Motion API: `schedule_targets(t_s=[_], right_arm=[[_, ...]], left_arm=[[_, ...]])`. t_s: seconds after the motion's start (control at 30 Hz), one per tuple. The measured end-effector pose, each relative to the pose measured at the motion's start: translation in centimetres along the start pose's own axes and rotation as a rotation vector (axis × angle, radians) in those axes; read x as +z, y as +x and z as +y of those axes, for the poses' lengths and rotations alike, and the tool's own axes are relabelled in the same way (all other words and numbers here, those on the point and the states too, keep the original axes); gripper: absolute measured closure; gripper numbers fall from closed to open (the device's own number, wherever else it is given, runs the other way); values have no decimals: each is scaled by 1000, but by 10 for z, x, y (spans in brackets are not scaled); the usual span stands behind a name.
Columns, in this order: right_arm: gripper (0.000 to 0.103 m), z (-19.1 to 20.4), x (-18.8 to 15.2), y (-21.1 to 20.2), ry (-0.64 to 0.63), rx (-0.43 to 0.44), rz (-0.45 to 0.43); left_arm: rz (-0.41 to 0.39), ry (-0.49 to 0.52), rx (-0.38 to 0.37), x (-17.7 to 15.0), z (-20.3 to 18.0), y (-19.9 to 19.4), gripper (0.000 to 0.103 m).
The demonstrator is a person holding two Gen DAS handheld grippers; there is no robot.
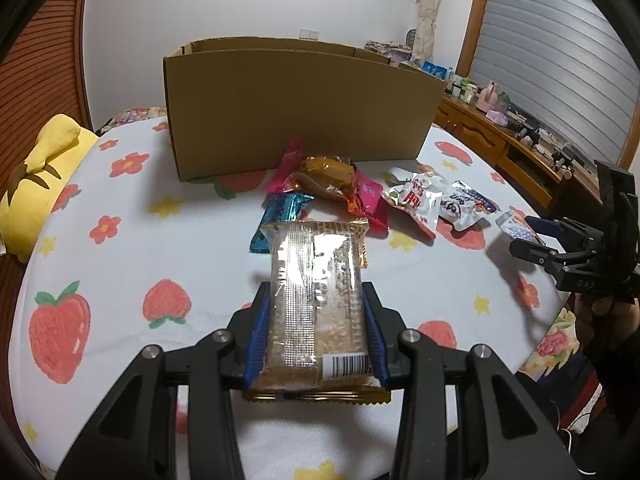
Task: Organize snacks
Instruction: 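Lift wafer bar with left tool while right tool lifts silver packet toward box, then open both tools over the box to drop wafer bar and silver packet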
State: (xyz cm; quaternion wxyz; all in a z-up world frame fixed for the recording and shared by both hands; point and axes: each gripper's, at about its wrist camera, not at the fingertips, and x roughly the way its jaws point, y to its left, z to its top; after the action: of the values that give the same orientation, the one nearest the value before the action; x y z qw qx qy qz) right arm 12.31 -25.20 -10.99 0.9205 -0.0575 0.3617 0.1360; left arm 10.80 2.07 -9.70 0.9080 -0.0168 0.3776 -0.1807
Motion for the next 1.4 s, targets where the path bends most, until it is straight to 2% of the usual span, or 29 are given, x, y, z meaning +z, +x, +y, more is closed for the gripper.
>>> schedule_targets(t_s=[0.4,0.8,1.13,1.4], right_arm=[[19,17,29,-16,-37,47,-68],[19,39,103,-16,-115,112,-146],[19,47,180,13,-159,170,-202],[19,50,211,48,-176,198,-182]], left_arm=[[-58,2,13,25,0,-11,62],[-159,35,21,96,6,-19,62],[-201,67,66,162,17,-2,62],[-189,71,85,194,29,32,62]])
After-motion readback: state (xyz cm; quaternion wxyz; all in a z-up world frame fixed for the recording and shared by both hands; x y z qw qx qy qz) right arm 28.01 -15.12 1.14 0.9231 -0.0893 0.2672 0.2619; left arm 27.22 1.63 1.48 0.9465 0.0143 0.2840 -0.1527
